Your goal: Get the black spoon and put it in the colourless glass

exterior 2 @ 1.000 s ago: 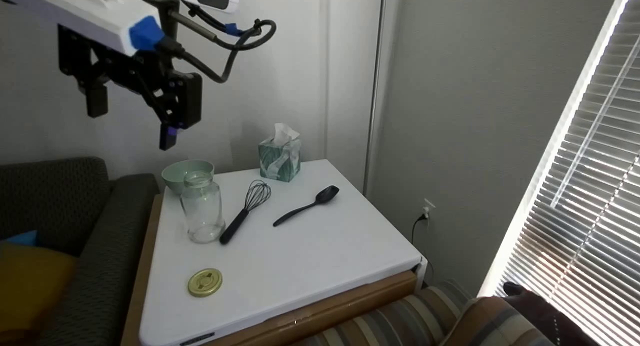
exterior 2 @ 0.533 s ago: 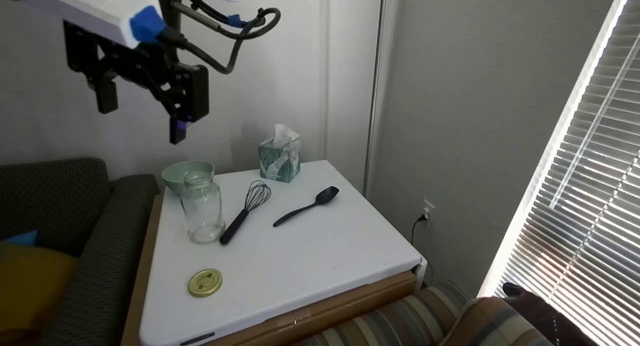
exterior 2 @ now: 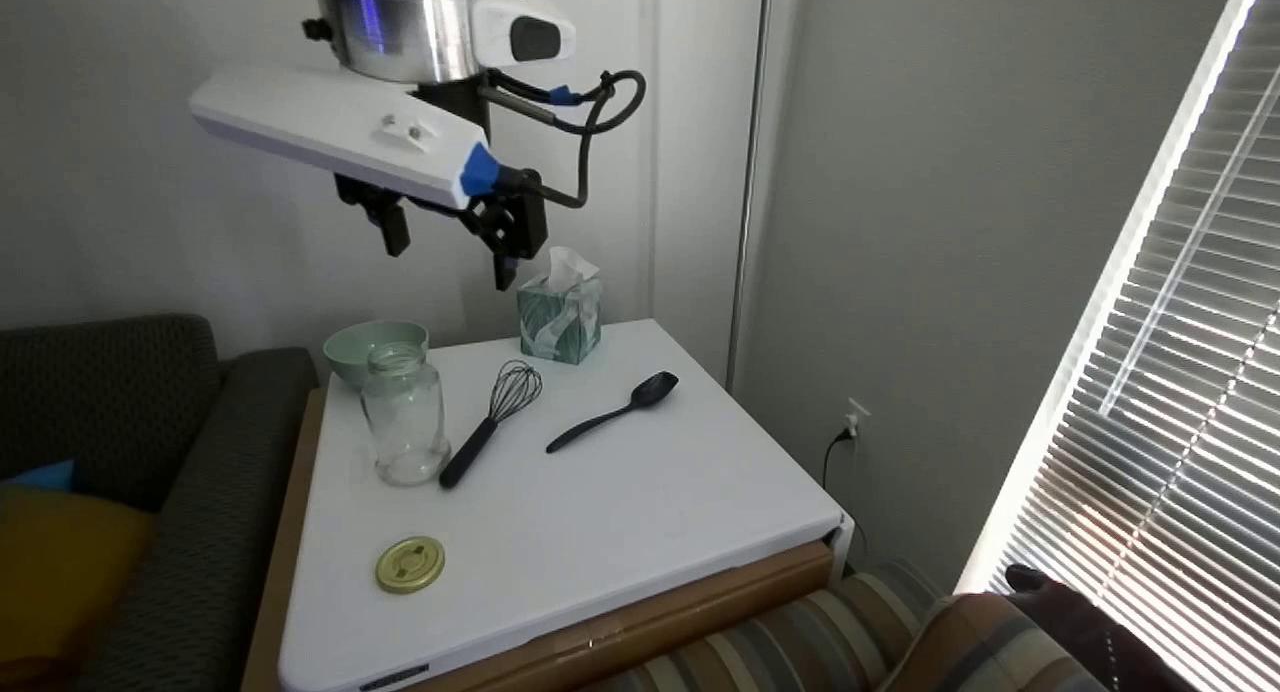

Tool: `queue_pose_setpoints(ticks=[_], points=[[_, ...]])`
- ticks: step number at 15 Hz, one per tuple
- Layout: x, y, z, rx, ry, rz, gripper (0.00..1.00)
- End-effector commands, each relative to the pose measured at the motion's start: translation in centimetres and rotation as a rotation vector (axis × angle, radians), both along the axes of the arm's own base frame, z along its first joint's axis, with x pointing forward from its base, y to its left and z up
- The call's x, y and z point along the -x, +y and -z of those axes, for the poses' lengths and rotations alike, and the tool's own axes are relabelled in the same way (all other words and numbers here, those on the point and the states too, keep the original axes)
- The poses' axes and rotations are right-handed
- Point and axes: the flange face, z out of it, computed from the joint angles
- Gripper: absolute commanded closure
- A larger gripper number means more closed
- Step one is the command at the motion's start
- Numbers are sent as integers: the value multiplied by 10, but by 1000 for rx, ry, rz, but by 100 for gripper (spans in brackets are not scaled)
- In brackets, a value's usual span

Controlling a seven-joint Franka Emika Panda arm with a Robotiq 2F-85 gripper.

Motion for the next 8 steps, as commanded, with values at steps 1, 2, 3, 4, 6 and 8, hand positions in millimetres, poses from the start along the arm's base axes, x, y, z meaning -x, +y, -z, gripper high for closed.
queue_pose_setpoints(ticks=[1, 2, 3, 4, 6, 8], points=[[-50, 10, 11, -102, -3, -32, 0], [-60, 12, 13, -118, 7, -26, 0], [-34, 14, 7, -69, -4, -7, 0], [-44, 18, 9, -83, 1, -12, 0], [-56, 19, 13, -88, 3, -15, 0], [-57, 17, 15, -90, 5, -13, 0]])
